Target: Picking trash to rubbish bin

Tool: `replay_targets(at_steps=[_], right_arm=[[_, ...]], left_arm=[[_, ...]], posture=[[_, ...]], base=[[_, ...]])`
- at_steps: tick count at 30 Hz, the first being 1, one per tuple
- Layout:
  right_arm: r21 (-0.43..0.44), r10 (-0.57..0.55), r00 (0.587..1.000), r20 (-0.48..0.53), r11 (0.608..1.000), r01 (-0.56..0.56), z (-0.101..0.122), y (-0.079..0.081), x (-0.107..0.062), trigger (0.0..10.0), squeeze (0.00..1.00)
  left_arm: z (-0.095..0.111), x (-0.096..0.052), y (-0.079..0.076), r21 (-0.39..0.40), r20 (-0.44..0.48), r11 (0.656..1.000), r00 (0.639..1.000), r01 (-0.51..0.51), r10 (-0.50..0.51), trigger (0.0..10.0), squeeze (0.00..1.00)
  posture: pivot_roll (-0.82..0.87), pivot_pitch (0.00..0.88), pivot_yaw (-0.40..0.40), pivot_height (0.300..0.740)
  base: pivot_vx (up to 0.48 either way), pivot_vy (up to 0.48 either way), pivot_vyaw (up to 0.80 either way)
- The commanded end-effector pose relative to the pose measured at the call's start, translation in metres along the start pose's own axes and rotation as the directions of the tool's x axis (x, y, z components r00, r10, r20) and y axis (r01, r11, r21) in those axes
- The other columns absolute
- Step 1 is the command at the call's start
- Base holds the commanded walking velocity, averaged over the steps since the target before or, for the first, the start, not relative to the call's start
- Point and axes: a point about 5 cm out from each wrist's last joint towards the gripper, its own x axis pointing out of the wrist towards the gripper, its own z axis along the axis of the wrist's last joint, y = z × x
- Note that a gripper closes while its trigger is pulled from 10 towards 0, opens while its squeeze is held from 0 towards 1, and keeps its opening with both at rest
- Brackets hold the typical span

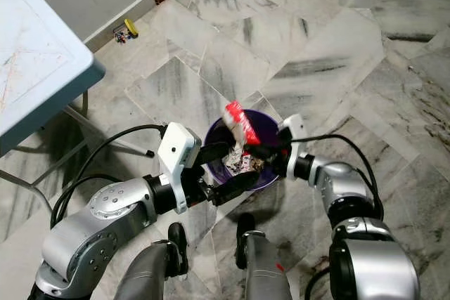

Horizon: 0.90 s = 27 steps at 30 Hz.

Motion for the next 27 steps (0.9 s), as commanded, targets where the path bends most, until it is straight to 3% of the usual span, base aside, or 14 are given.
replay_targets(at_steps=[1,12,19,20,21,27], right_arm=[[0.038,0.04,0.997,-0.063,0.999,-0.038,-0.02,0.005,-0.001,10.0,0.0],[0.082,0.132,0.982,-0.134,0.989,-0.121,-0.043,0.015,-0.001,10.0,0.0],[0.103,0.101,0.987,-0.123,0.991,-0.089,-0.052,0.017,-0.001,10.0,0.0],[0.098,0.094,0.988,-0.124,0.992,-0.082,-0.053,0.016,-0.002,10.0,0.81],[0.1,0.086,0.989,-0.122,0.992,-0.074,-0.053,0.015,-0.002,10.0,1.0],[0.092,0.062,0.992,-0.114,0.994,-0.052,-0.05,0.012,-0.005,10.0,1.0]], left_arm=[[0.001,0.001,-0.005,-0.007,0.003,1.0,1.0,0.017,-0.017,10.0,0.0],[0.005,0.005,-0.007,-0.018,0.019,0.999,0.999,0.03,-0.029,10.0,0.0],[0.007,0.005,-0.006,-0.023,0.027,0.999,0.999,0.024,-0.024,10.0,0.0],[0.007,0.005,-0.007,-0.023,0.026,0.999,0.999,0.025,-0.024,10.0,0.0],[0.007,0.005,-0.007,-0.023,0.025,0.999,0.999,0.024,-0.024,10.0,0.0],[0.007,0.005,-0.006,-0.03,0.029,0.999,0.999,0.021,-0.02,10.0,0.0]], posture=[[0.01,0.574,0.072,0.74],[0.0,0.577,0.074,0.74],[0.0,0.578,0.075,0.74],[0.0,0.579,0.074,0.74],[0.0,0.579,0.074,0.74],[0.0,0.579,0.071,0.74]], base=[[0.0,0.0,0.0],[0.0,0.0,0.0],[0.0,0.0,0.0],[0.0,0.0,0.0],[0.0,0.0,0.0],[0.0,0.0,0.0]])
